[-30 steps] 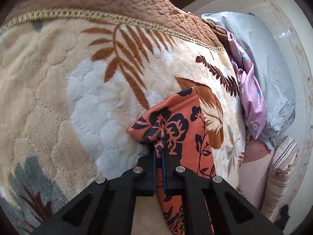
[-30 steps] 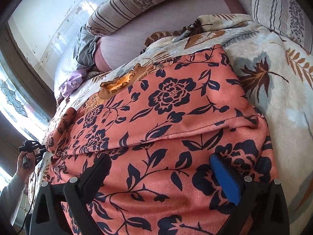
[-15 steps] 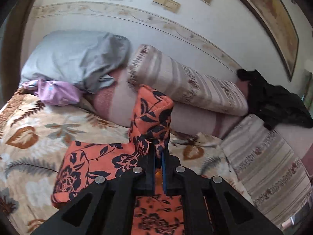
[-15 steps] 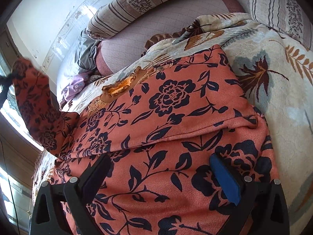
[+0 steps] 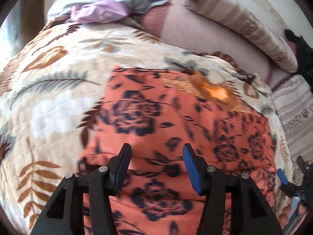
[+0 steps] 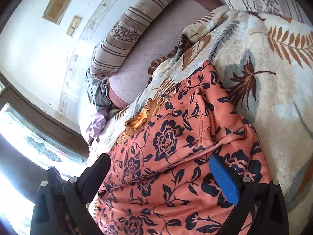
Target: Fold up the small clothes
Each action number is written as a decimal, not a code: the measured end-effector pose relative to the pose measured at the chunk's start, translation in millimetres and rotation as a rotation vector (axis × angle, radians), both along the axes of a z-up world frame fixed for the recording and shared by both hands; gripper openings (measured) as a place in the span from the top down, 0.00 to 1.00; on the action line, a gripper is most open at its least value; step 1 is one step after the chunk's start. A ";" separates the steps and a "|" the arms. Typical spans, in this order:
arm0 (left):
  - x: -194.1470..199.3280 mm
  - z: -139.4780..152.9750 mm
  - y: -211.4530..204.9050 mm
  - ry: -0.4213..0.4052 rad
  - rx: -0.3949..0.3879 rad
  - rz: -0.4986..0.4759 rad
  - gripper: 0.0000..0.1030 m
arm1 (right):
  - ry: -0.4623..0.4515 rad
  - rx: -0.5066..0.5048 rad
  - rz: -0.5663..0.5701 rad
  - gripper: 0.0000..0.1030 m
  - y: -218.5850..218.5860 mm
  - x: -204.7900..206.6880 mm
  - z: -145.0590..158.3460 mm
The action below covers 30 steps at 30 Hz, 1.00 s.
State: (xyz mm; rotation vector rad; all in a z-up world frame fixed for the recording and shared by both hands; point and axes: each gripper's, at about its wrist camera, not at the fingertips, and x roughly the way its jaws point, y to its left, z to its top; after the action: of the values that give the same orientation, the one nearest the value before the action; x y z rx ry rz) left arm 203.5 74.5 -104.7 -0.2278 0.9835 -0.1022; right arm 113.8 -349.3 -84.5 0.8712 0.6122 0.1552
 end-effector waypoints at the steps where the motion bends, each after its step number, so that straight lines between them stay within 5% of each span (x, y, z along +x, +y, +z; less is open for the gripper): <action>1: 2.1 -6.7 15.1 0.007 -0.010 0.024 0.46 | 0.011 0.013 -0.012 0.01 -3.7 4.3 1.9; 6: 8.8 -33.8 50.8 0.006 -0.056 0.068 0.43 | 0.185 -0.006 -0.063 0.07 -23.9 43.4 -7.9; 8: 7.3 -39.4 55.7 0.008 -0.070 0.058 0.43 | 0.264 -0.098 0.003 0.35 -17.3 63.0 -13.7; 10: 7.5 -38.3 52.1 -0.006 -0.041 0.049 0.43 | 0.356 -0.234 0.033 0.48 -2.8 75.1 -17.0; 13: 9.2 -38.8 51.4 -0.005 -0.045 0.055 0.43 | 0.417 -0.369 0.072 0.83 9.4 82.2 -10.2; 14: 9.9 -38.5 52.8 -0.001 -0.059 0.056 0.43 | 0.412 -0.403 0.078 0.85 13.5 82.0 -1.8; 18: 9.1 -35.7 60.7 0.018 -0.102 0.068 0.43 | 0.298 -0.652 0.034 0.86 42.4 62.8 45.6; 21: 6.0 -22.5 62.7 -0.010 -0.106 0.084 0.43 | 0.442 -0.719 0.078 0.81 42.2 75.1 -0.7; 24: 0.2 -8.2 60.6 -0.070 -0.125 0.057 0.43 | 0.365 -0.621 0.036 0.70 26.7 58.5 -5.4; 26: 10.5 -24.3 48.2 0.008 -0.035 0.023 0.42 | 0.345 -0.579 0.009 0.32 20.7 49.5 3.2; 27: 18.0 -43.2 44.4 0.097 0.012 0.018 0.46 | 0.318 -0.594 -0.027 0.31 21.5 43.8 11.7; 30: 10.8 -36.9 32.0 0.045 0.105 0.002 0.54 | 0.185 -0.586 -0.088 0.31 23.0 32.1 43.4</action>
State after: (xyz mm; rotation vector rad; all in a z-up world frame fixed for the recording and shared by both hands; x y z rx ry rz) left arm 214.3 106.5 -141.6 -0.1356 1.0302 -0.0435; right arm 145.9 -326.3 -41.1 0.3436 0.7397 -0.1823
